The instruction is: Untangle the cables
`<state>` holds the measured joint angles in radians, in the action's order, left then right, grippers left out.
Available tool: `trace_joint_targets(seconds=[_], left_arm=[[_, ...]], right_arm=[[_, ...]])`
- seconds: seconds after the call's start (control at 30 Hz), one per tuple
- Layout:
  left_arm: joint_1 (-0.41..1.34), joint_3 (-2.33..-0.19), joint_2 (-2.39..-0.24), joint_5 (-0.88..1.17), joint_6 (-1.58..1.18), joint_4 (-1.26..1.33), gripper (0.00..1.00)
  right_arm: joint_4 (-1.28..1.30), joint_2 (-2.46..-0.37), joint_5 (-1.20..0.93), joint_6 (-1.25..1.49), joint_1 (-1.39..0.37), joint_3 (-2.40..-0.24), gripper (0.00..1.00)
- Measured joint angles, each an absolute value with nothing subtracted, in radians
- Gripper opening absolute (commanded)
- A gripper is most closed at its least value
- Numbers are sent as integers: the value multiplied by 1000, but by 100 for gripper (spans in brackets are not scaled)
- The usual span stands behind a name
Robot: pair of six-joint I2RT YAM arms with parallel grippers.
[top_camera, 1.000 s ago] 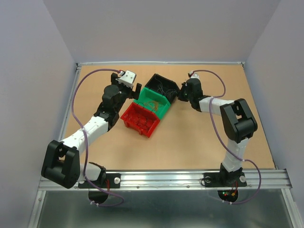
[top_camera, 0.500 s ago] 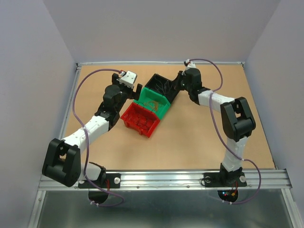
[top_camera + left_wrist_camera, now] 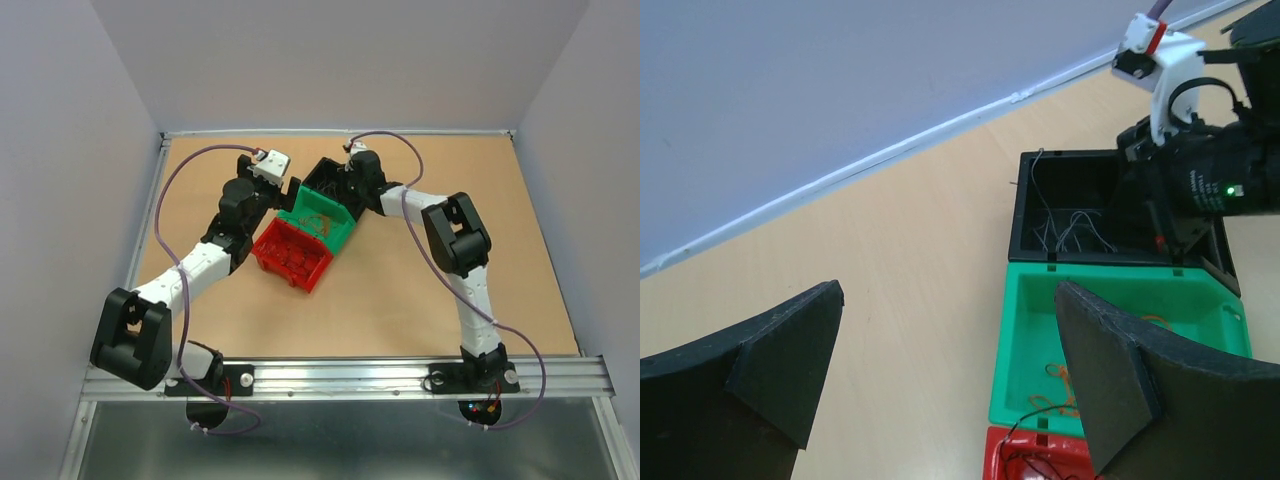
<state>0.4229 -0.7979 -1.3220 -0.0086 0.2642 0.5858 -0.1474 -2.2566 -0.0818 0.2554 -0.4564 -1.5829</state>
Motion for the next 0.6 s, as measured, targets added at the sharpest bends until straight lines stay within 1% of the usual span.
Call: trace_joint_targets(seconds=[0.13,0.23,0.4,0.47,0.5,0.6], left_arm=[[421,-798,-1327,-8,265,582,99],[421,-798,-1327,-9,265,583,99],[419,-799,-1336,-8,265,582,99],[419,-799,-1342,-9,266,579,99],[419,-799,-1344,-8,268,576,99],[419,-799,-1345,-8,268,576,99]], right_arm=[[-77,-2291,-83,221,-483,-1635,3],[-67,-2291,-86,205,-484,-1637,6],[-66,-2290,-86,202,-484,-1637,7],[-67,-2281,-91,203,-484,-1629,7],[-69,-2277,-91,204,-484,-1623,9],[-96,-2236,-95,211,-484,-1565,10]])
